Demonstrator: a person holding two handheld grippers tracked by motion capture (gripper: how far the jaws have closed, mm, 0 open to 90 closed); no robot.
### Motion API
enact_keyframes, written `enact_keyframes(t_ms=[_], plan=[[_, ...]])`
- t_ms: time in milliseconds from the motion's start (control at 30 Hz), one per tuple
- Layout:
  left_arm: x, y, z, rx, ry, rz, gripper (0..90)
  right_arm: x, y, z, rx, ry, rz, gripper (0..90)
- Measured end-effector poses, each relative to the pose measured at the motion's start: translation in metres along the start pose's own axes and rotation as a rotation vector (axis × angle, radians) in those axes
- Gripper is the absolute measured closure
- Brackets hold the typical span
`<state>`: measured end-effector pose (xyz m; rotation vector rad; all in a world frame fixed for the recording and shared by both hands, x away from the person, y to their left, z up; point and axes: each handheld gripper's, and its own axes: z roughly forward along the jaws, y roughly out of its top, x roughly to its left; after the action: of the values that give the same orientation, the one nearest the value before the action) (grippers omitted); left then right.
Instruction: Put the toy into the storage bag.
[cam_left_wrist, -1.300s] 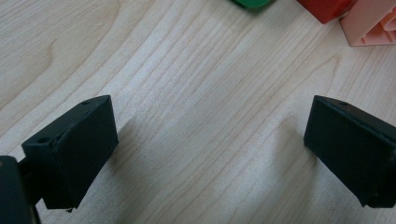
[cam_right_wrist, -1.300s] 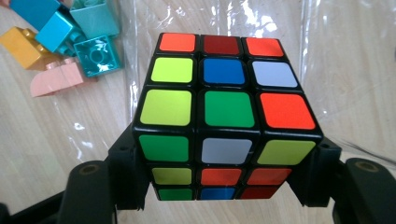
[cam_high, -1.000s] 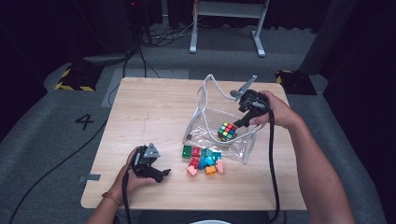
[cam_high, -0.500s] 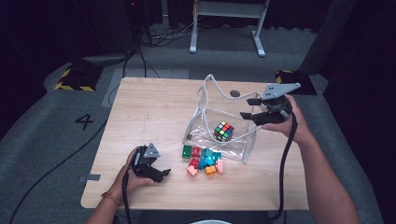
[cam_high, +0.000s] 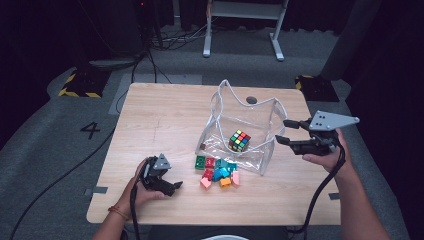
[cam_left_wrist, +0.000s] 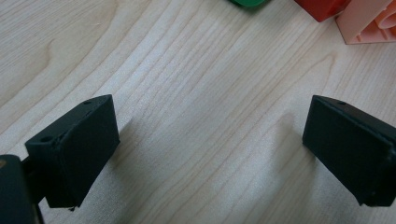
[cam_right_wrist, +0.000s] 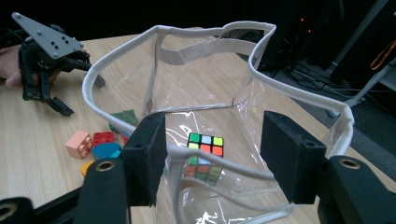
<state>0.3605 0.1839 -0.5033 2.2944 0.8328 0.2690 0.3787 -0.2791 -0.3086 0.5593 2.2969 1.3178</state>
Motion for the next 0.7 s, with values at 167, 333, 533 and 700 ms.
enact_keyframes(t_ms=[167, 333, 533, 700], plan=[[0.000, 0.000, 0.000, 0.000, 0.000, 0.000, 3.8, 0.011, -0.014, -0.010, -0.042, 0.006, 0.013, 41.3], [0.000, 0.000, 0.000, 0.001, 0.001, 0.002, 3.8, 0.022, -0.027, -0.013, -0.036, 0.023, 0.004, 40.9], [0.000, 0.000, 0.000, 0.001, 0.001, 0.001, 3.8, 0.033, -0.048, -0.009, -0.030, 0.058, 0.018, 41.7], [0.000, 0.000, 0.000, 0.000, 0.002, 0.000, 3.8, 0.044, -0.065, 0.000, -0.028, 0.109, 0.047, 42.5]])
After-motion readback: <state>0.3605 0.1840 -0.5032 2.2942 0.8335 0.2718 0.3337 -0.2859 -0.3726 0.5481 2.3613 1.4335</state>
